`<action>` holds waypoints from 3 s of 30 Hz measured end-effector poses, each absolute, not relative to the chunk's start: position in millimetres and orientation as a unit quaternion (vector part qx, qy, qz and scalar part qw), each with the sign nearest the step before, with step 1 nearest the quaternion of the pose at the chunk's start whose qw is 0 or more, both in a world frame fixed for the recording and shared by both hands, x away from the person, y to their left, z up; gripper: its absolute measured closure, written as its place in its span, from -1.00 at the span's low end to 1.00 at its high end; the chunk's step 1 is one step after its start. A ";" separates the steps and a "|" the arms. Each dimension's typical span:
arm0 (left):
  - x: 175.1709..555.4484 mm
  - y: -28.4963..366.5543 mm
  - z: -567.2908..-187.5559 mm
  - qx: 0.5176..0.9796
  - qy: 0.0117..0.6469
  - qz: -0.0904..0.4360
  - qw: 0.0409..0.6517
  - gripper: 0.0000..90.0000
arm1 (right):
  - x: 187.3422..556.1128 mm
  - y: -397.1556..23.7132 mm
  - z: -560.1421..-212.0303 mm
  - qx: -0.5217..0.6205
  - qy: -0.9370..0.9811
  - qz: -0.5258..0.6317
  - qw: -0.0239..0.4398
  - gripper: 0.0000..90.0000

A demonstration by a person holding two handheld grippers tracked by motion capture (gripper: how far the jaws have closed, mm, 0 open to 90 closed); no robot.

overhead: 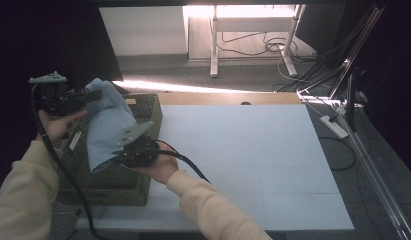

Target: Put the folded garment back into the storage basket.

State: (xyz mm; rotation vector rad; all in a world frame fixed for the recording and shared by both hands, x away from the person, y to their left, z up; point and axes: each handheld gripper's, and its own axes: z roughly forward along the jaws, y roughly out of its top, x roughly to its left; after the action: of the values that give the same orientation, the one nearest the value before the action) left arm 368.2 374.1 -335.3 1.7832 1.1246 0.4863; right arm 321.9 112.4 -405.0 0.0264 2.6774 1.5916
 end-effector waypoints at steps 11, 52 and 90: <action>371.0 373.2 -344.5 0.730 0.461 0.196 0.466 0.83 | 322.9 117.3 -413.0 0.009 0.864 0.503 0.005 0.82; 405.6 360.6 -398.2 0.757 0.486 0.153 0.408 0.82 | 339.6 136.8 -447.3 0.028 0.884 0.465 -0.023 0.82; 439.4 343.3 -432.5 0.772 0.503 0.118 0.370 -0.68 | 345.0 126.0 -444.5 0.045 0.880 0.472 0.006 0.08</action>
State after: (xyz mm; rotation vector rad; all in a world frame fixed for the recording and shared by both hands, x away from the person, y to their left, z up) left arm 439.4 343.3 -432.5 1.9816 1.2912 0.3016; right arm 345.0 126.0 -444.5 0.1421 2.7550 1.4772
